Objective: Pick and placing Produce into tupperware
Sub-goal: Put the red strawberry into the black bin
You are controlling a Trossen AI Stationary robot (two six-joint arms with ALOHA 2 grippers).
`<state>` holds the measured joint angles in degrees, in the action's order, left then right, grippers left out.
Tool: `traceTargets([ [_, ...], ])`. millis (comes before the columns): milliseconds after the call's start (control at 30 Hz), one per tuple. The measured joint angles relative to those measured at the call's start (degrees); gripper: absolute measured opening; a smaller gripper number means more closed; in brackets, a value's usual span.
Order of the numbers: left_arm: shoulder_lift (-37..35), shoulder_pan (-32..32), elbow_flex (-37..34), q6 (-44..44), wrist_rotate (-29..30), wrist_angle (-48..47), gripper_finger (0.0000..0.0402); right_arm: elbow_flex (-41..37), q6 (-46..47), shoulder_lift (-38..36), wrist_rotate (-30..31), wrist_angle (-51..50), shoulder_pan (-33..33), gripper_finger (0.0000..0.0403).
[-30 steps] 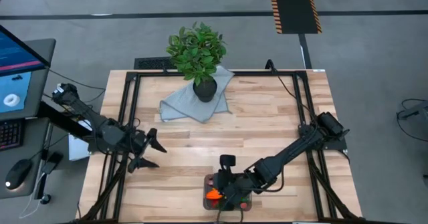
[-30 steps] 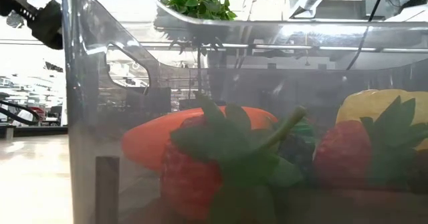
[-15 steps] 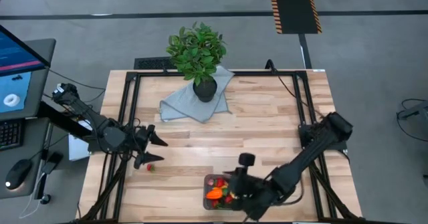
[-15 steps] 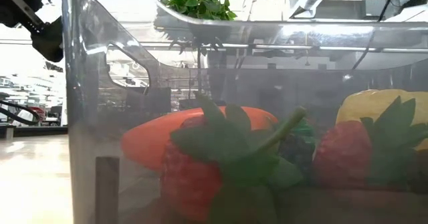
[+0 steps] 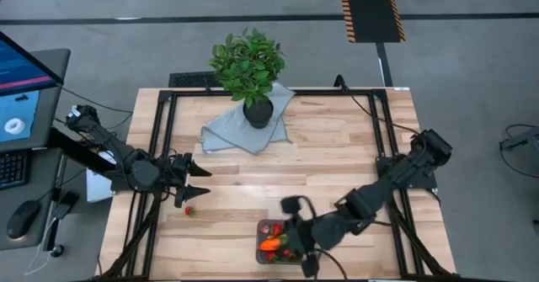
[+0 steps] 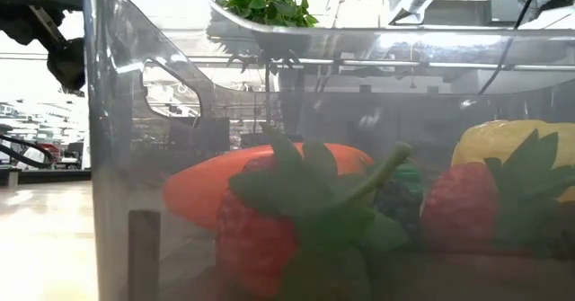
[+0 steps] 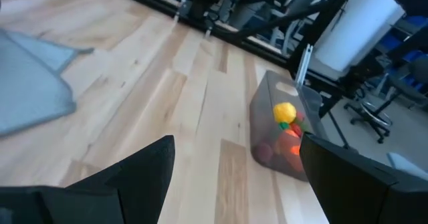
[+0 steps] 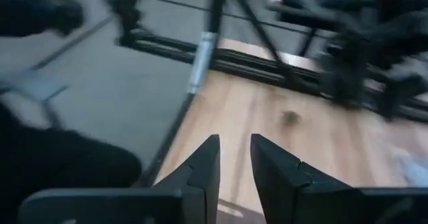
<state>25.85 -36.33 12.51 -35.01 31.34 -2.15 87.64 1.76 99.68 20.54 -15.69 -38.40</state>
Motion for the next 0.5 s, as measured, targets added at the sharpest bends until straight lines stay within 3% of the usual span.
traceTargets([
  [67,0.0,0.0,0.0,-1.3,-0.5,-0.8,0.0309,-2.5,-3.0,0.0,-11.3,5.0,1.7,0.0108],
  [200,0.0,0.0,0.0,-3.0,0.4,-3.0,0.0309,-7.1,-5.8,-0.5,-44.4,13.6,8.0,0.0108],
  [233,0.0,0.0,0.0,-3.4,0.4,-3.6,0.0309,-8.3,-5.9,-1.2,-48.1,13.7,9.5,0.0108],
  [367,0.0,0.0,0.7,-2.0,-3.1,-7.1,0.0309,-13.5,-5.3,-2.9,-50.0,15.8,14.8,0.0108],
  [500,0.3,-0.5,2.1,-9.0,-4.1,-15.6,0.0309,-18.8,-4.6,-5.5,-50.5,20.1,17.1,0.0108],
])
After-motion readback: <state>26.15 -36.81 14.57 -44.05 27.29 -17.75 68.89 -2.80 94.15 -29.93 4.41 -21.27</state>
